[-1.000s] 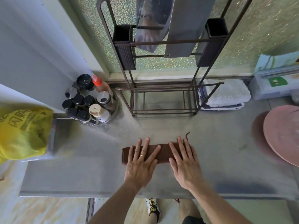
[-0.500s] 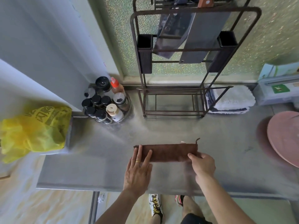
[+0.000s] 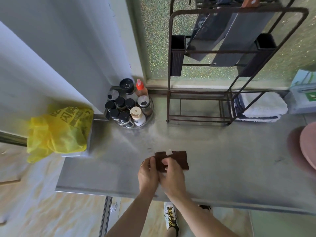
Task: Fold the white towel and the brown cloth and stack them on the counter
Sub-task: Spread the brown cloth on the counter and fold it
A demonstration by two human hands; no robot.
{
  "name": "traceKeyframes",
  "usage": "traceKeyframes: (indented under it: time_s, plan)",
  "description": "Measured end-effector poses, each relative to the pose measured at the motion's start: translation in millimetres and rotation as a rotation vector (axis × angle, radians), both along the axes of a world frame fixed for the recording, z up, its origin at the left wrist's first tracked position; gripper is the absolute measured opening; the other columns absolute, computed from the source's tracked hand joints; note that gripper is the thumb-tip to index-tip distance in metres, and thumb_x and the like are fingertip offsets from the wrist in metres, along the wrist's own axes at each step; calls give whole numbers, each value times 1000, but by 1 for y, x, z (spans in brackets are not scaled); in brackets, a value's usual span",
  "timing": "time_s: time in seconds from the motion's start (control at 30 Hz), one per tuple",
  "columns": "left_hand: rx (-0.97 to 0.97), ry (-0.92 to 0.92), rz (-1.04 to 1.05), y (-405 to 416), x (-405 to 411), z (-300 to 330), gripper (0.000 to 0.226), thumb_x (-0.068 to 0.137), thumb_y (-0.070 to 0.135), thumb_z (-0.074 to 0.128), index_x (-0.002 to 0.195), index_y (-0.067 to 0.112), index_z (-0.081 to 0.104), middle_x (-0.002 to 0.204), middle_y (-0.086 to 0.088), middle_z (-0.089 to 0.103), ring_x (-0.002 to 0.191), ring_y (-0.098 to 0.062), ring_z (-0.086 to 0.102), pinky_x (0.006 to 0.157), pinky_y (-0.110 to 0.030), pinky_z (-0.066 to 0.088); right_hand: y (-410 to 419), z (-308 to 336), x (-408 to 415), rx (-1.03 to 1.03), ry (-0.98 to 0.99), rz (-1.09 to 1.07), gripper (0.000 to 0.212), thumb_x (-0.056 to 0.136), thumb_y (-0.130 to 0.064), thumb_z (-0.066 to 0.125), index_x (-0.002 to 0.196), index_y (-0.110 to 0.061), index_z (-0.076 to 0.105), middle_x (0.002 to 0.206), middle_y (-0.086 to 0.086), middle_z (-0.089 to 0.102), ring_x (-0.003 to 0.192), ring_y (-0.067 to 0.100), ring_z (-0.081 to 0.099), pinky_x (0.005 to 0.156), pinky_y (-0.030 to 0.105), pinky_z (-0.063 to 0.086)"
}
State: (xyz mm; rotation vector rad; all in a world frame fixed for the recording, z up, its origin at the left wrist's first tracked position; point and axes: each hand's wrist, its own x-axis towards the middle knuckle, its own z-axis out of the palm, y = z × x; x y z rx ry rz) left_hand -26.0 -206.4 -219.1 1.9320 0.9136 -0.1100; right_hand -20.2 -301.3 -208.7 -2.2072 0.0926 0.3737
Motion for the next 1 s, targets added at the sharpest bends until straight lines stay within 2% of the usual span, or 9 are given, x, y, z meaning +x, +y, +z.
traceKeyframes:
  time_s: [0.13,0.23,0.3,0.37,0.53,0.63,0.7,0.83,1.0]
  plan:
    - [51,-25,-58,1,1,-1,27,100,27,52,120,17,65,115,-9,68,97,-22,66,81,-31,49,-20,0,-7,-111,-209,57,23,85,-13,67,105,-21,61,107,-4,65,99,18,61,84,39,55]
    - [249,-208,-262,0,-1,-5,36,102,26,48,137,20,51,138,-6,52,120,-23,56,99,-37,49,-42,-3,3,-313,-375,99,32,94,-16,56,127,-19,57,141,3,53,131,24,48,106,41,46]
    - [407,-293,-534,-3,0,-14,42,104,25,42,146,21,42,158,-7,35,146,-24,32,116,-37,36,-51,-14,13,-416,-334,197,47,100,-27,46,146,-21,41,162,8,28,149,27,26,117,40,33]
    - [563,-275,-775,-3,1,-27,49,106,29,36,154,20,30,165,-8,20,154,-23,10,122,-42,26,-57,-30,19,-479,-302,316,57,102,-37,37,155,-22,23,167,9,10,154,27,10,121,42,26]
    - [671,-138,-912,4,5,-46,56,106,37,26,158,25,9,167,-2,4,154,-21,-3,125,-41,18,-61,-50,25,-563,-248,389,65,102,-48,28,158,-22,9,168,9,5,154,32,5,121,50,25]
    - [642,-142,-951,8,10,-43,57,106,40,28,158,23,12,167,-4,9,154,-21,-2,125,-39,15,-59,-50,25,-529,-223,373,65,101,-49,27,158,-21,12,167,9,8,154,32,7,121,49,23]
    - [560,-149,-911,15,13,-34,58,104,41,34,156,19,22,165,-5,22,153,-22,12,123,-39,25,-63,-43,27,-474,-197,307,66,100,-49,33,157,-20,17,166,11,17,152,32,15,121,46,27]
    - [471,-187,-791,32,16,-15,41,96,39,46,133,19,50,139,1,52,127,-19,49,98,-37,53,-81,-28,26,-359,-227,96,57,95,-36,57,146,-12,41,127,12,56,114,31,51,99,43,48]
    - [448,-140,-792,38,33,-9,25,91,35,48,105,17,59,110,-1,61,103,-23,56,82,-42,55,-82,-24,32,-244,-138,84,46,90,-25,66,134,-17,52,107,8,58,98,29,56,86,44,54]
